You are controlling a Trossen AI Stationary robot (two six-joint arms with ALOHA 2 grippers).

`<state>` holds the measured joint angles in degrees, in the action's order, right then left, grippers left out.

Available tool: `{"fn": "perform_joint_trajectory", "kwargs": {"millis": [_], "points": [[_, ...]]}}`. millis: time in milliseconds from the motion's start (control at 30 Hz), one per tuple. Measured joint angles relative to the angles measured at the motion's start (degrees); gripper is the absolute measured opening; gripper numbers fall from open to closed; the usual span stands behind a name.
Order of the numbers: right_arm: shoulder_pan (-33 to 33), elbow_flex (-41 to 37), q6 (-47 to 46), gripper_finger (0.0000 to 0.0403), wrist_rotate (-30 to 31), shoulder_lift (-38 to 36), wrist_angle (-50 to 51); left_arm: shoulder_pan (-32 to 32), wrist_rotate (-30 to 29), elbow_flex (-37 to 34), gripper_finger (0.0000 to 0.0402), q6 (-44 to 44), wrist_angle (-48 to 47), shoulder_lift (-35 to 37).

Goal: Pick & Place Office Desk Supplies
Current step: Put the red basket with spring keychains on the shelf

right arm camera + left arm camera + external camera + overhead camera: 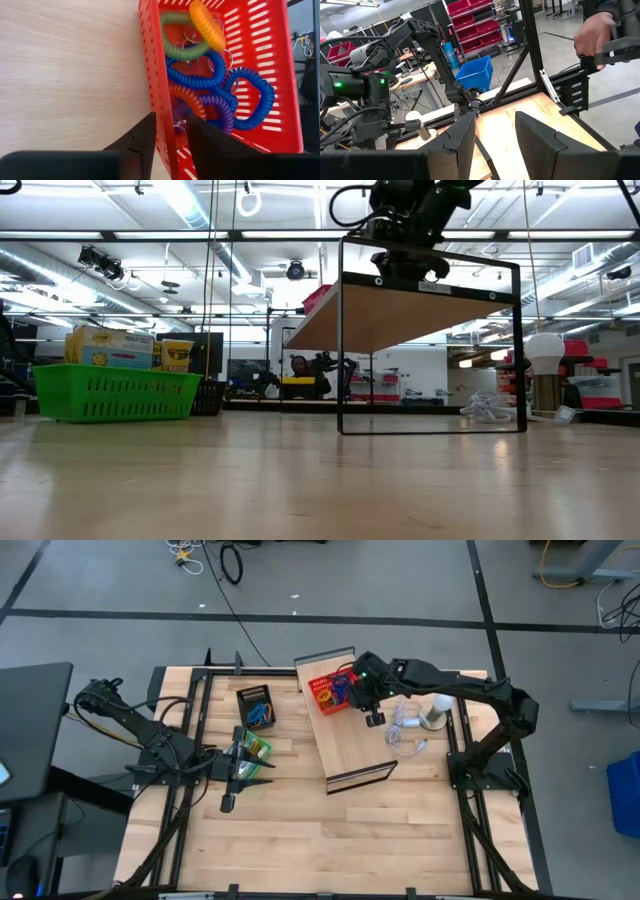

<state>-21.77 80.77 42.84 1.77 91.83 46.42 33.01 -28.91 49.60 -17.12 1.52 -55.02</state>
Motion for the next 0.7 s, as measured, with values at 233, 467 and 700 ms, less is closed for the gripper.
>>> {"fn": "perform_joint_trajectory", "kwargs": {"millis": [233,467,700], "points": [[2.3,0.0,-0.6,0.0151,3.3,-0.2,-0.5,0.0,0.0,0.0,0.0146,0.0,0.0,0.0],[5.9,0.0,-1.3,0.0162,8.9,-2.5,-3.2,0.0,0.0,0.0,0.0146,0.0,0.0,0.0],[11.5,0.1,-2.1,0.0118,8.5,-4.3,-3.6,0.0,0.0,0.0,0.0146,0.0,0.0,0.0]]}}
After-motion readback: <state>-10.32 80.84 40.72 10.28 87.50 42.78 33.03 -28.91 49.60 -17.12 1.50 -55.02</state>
